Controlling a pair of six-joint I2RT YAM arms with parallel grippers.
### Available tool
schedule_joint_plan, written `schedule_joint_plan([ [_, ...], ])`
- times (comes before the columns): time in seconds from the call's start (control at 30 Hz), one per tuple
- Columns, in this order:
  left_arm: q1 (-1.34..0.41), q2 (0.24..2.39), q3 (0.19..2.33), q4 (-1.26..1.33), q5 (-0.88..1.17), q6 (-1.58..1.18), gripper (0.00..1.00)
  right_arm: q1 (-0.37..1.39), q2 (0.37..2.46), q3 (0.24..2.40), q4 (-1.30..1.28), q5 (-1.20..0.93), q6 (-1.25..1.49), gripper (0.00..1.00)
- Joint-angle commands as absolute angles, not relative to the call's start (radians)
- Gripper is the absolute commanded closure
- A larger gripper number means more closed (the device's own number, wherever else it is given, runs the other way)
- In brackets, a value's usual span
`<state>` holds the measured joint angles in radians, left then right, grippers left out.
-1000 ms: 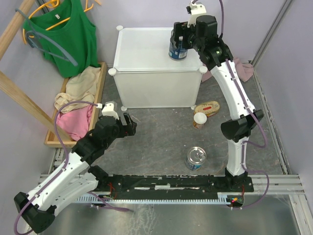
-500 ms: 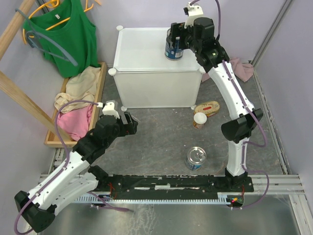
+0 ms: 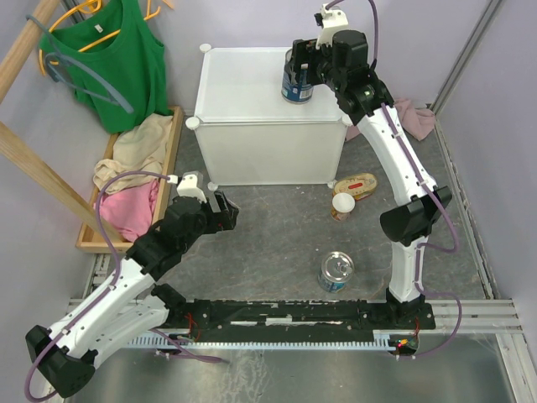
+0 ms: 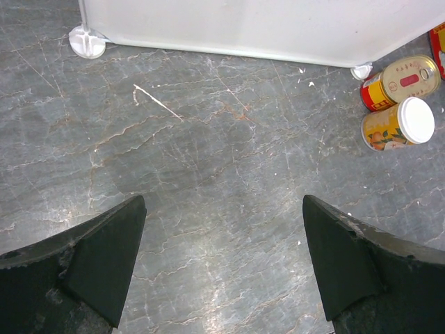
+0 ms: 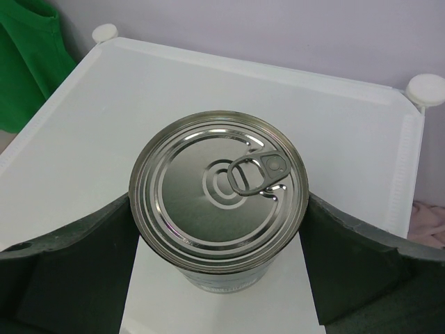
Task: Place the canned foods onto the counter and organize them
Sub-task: Place the canned food on the counter.
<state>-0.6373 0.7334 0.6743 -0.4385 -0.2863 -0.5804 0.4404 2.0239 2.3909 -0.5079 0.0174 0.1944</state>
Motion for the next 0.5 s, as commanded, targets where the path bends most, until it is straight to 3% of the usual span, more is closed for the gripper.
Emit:
schedule_joint_plan([
  [0.0, -0.644, 0.735, 0.698, -0.385, -0.283, -0.623, 0.00, 0.448, 1.950, 2.415, -0.399, -0.032, 0.226, 0.21],
  [0.33, -0.644, 0.721, 0.687, -0.387, -0.281, -0.632, 0.00, 0.448, 1.941, 2.399, -0.402, -0.039, 0.219, 0.02],
  [0.47, -0.643, 0.715, 0.683, -0.388, -0.282, -0.638, 0.00, 0.448, 1.935, 2.385, -0.399, -0.041, 0.221, 0.01],
])
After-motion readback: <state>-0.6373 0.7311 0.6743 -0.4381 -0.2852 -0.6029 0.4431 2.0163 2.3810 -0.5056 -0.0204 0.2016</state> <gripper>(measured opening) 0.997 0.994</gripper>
